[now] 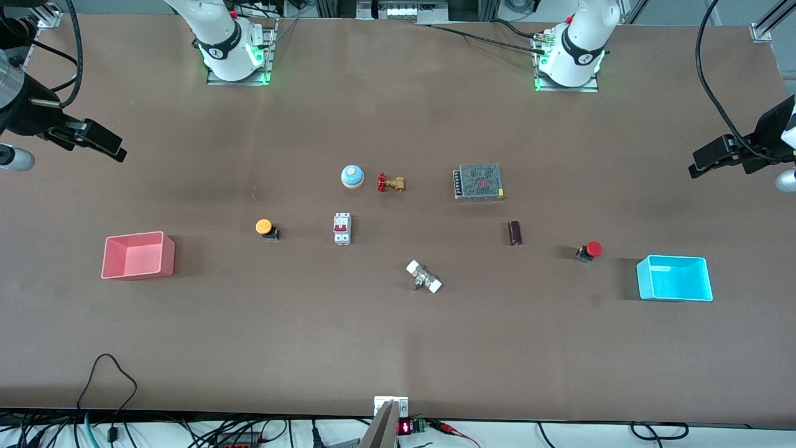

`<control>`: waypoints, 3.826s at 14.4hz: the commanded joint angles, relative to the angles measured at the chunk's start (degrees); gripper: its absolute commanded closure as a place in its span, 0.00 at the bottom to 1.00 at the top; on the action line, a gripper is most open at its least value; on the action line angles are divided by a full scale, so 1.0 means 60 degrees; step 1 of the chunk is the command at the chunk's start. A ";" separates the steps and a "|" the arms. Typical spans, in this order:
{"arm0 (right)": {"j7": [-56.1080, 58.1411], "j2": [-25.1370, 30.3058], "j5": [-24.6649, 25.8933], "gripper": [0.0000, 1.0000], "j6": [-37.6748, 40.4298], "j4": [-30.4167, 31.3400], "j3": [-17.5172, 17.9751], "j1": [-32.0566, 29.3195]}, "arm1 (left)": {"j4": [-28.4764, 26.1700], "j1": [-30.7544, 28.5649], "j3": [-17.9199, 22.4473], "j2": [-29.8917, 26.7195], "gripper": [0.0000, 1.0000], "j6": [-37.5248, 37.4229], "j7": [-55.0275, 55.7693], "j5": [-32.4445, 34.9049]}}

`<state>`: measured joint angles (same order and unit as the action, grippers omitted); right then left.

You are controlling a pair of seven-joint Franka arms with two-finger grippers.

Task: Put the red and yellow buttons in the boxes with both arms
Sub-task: 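Move the right gripper toward the yellow button while the left gripper reaches the red button, then lower the right gripper onto the yellow button while the left gripper lowers onto the red, then grasp the yellow button with the right gripper while the left gripper grasps the red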

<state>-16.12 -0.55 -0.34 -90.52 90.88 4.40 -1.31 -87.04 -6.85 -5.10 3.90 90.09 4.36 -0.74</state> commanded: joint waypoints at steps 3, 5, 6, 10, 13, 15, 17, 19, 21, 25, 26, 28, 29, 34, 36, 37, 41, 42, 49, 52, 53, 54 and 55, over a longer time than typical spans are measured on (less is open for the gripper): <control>-0.0097 -0.0025 -0.0383 0.00 0.0058 0.0029 -0.0060 -0.0031 | -0.0404 -0.0059 0.0059 -0.0371 0.00 -0.0058 -0.0257 -0.0068; -0.0126 -0.0156 -0.0368 0.00 -0.0030 0.0014 -0.0016 0.0027 | -0.0434 0.0057 0.0058 -0.0022 0.00 -0.0073 -0.0257 -0.0068; -0.0069 -0.0374 -0.0368 0.00 -0.0117 0.0014 -0.0001 0.0042 | -0.0449 0.0072 0.0044 0.0183 0.00 -0.0058 -0.0257 -0.0068; 0.0224 -0.2145 -0.0309 0.00 -0.0687 -0.0059 0.0087 0.0640 | -0.0434 0.0219 0.0044 0.1383 0.00 -0.0015 -0.0228 -0.0068; 0.0109 -0.2836 -0.0281 0.00 -0.1740 0.0349 0.0072 0.1081 | -0.0346 0.0233 0.0058 0.2468 0.00 0.0233 -0.0081 -0.0053; -0.0155 -0.3042 -0.0207 0.00 -0.3027 0.1050 0.0072 0.1374 | -0.0433 0.0263 0.0058 0.3069 0.00 0.0889 -0.0052 -0.0068; -0.0273 -0.2970 -0.0178 0.00 -0.4375 0.2060 0.0087 0.1681 | -0.0507 0.0278 0.0044 0.3727 0.00 0.1536 -0.0299 -0.0053; -0.0273 -0.2766 -0.0148 0.00 -0.5518 0.2983 0.0130 0.1771 | -0.0507 0.0307 0.0044 0.4197 0.00 0.2048 -0.0985 -0.0024; -0.0288 -0.2735 0.0201 0.00 -0.6514 0.3717 0.0451 0.1727 | -0.0667 0.0365 0.0044 0.4535 0.00 0.2693 -0.1763 -0.0024; -0.0595 -0.2852 0.0379 0.00 -0.8186 0.4671 0.0541 0.1712 | -0.0902 0.0394 0.0044 0.5004 0.00 0.3675 -0.2190 0.0240; -0.0610 -0.2983 0.0524 0.00 -0.8262 0.4687 0.0541 0.1727 | -0.1091 0.0482 0.0044 0.5106 0.00 0.4069 -0.2495 0.0240; -0.0610 -0.3130 0.0715 0.00 -0.8379 0.4687 0.0541 0.1741 | -0.1589 0.0570 0.0044 0.5108 0.00 0.4758 -0.2777 0.0240; -0.0610 -0.3203 0.0774 0.00 -0.8409 0.4687 0.0555 0.1741 | -0.1707 0.0600 0.0044 0.5107 0.00 0.4805 -0.2748 0.0225; -0.0654 -0.3657 0.1010 0.00 -0.8789 0.4570 0.0555 0.1742 | -0.2133 0.0585 0.0044 0.5064 0.00 0.4820 -0.2879 0.0225; -0.0639 -0.3774 0.1009 0.00 -0.8775 0.4512 0.0555 0.1727 | -0.2133 0.0600 0.0044 0.5063 0.00 0.4834 -0.2952 0.0225; -0.0654 -0.3848 0.1009 0.00 -0.8790 0.4511 0.0570 0.1756 | -0.2133 0.0585 0.0044 0.5063 0.00 0.4965 -0.2982 0.0225; -0.0815 -0.4097 0.1082 0.00 -0.8775 0.4380 0.0555 0.1917 | -0.2133 0.0541 0.0044 0.5151 0.11 0.5157 -0.3127 0.0211; -0.0815 -0.4170 0.1082 0.00 -0.8775 0.4365 0.0555 0.1961 | -0.2133 0.0556 0.0044 0.5151 0.25 0.5186 -0.3244 0.0167; -0.0830 -0.4376 0.1141 0.14 -0.8790 0.4218 0.0556 0.1961 | -0.2133 0.0541 0.0044 0.5108 0.84 0.5157 -0.3128 0.0049; -0.0815 -0.4449 0.1170 0.33 -0.8804 0.4218 0.0570 0.1961 | -0.2119 0.0527 0.0044 0.4656 0.89 0.5113 -0.3099 0.0049; -0.0801 -0.4449 0.1170 0.39 -0.8805 0.4218 0.0556 0.1961 | -0.2119 0.0512 0.0058 0.4291 0.89 0.5011 -0.3085 0.0064; -0.0757 -0.4463 0.1185 0.44 -0.8805 0.4218 0.0555 0.1947 | -0.2133 0.0439 0.0102 0.3736 0.90 0.4648 -0.3099 0.0079; -0.0742 -0.4507 0.1199 0.49 -0.8805 0.4218 0.0555 0.1946 | -0.2104 0.0337 0.0175 0.3310 0.93 0.4209 -0.3099 0.0151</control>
<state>-19.64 -26.61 5.65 -142.97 117.11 7.71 10.26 -98.14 -3.96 -4.93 31.49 120.02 -13.61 -0.08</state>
